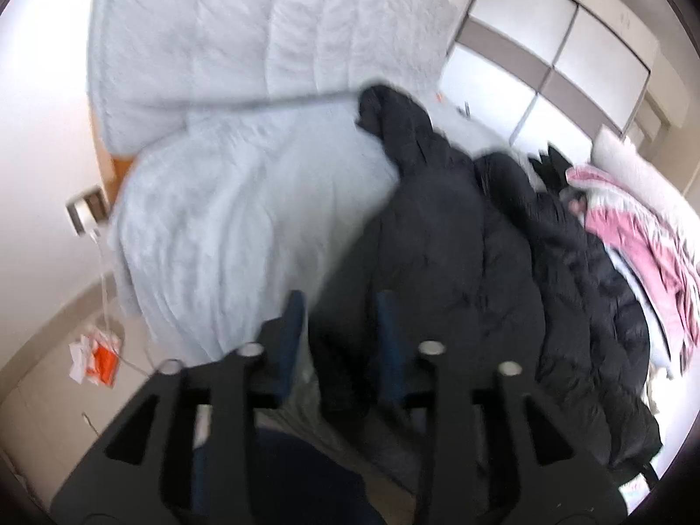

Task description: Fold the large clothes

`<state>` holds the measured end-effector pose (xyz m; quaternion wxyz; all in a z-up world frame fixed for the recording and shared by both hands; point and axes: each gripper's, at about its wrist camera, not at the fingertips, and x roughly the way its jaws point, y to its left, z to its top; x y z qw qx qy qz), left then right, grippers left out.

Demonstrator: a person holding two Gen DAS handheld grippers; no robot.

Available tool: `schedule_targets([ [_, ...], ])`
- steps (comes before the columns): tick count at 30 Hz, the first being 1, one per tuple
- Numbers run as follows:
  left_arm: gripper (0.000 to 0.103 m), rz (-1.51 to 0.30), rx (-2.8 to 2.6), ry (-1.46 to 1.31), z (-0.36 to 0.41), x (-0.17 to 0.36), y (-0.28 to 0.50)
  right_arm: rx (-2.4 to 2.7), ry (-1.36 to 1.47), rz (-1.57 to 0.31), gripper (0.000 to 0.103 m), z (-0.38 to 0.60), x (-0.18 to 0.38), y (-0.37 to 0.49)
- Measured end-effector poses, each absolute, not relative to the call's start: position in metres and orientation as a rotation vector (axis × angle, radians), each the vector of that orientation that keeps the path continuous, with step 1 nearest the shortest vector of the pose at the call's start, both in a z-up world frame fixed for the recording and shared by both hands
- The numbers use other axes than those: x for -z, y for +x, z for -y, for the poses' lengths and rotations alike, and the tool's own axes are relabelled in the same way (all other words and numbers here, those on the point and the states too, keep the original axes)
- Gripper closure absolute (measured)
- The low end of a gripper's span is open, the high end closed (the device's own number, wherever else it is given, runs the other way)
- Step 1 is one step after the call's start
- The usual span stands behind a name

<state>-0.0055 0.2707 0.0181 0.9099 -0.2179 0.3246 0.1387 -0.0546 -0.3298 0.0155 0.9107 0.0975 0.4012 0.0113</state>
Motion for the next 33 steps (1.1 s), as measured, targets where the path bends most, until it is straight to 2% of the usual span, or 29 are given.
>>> schedule_targets([
  [1, 0.048, -0.633, -0.304, -0.435, -0.272, -0.028, -0.005, -0.022, 0.195, -0.803, 0.061, 0.333, -0.021, -0.056],
  [2, 0.046, -0.617, -0.303, -0.426, -0.271, -0.035, -0.001, -0.004, 0.169, -0.751, 0.032, 0.335, -0.032, -0.057],
  [3, 0.045, -0.612, -0.281, -0.425, -0.27, -0.041, 0.004, 0.016, 0.136, -0.724, 0.025, 0.337, -0.038, -0.05],
  [6, 0.041, -0.527, -0.258, -0.426, -0.259, -0.071, 0.018, -0.008, 0.068, -0.639, 0.024, 0.33, -0.067, -0.049],
  [7, 0.032, -0.484, -0.265, -0.413, -0.251, -0.081, 0.024, -0.04, 0.076, -0.596, 0.024, 0.33, -0.077, -0.049],
  [9, 0.023, -0.471, -0.223, -0.421, -0.235, -0.095, 0.048, -0.068, 0.064, -0.532, 0.02, 0.318, -0.095, -0.033],
  [10, 0.023, -0.48, -0.171, -0.438, -0.224, -0.1, 0.064, -0.068, 0.028, -0.543, 0.016, 0.308, -0.096, -0.019],
  [12, 0.022, -0.528, -0.08, -0.476, -0.2, -0.107, 0.107, -0.089, -0.094, -0.619, 0.016, 0.279, -0.085, 0.027],
  [14, 0.016, -0.544, -0.006, -0.486, -0.172, -0.106, 0.152, -0.127, -0.184, -0.658, 0.016, 0.256, -0.072, 0.071],
  [17, 0.015, -0.645, 0.012, -0.389, -0.134, -0.074, 0.226, -0.205, -0.308, -0.691, 0.016, 0.225, -0.055, 0.123],
  [20, 0.015, -0.7, -0.068, -0.293, -0.12, -0.018, 0.263, -0.217, -0.544, -0.742, 0.016, 0.186, -0.032, 0.194],
  [23, 0.016, -0.862, -0.124, -0.275, -0.124, 0.03, 0.287, -0.259, -0.718, -0.782, 0.016, 0.155, -0.006, 0.252],
  [28, 0.016, -0.854, -0.173, -0.325, -0.144, 0.039, 0.305, -0.264, -0.979, -0.76, 0.016, 0.091, 0.04, 0.348],
  [33, 0.016, -0.955, -0.121, -0.273, -0.142, 0.054, 0.318, -0.232, -1.088, -0.768, 0.017, 0.055, 0.079, 0.422],
])
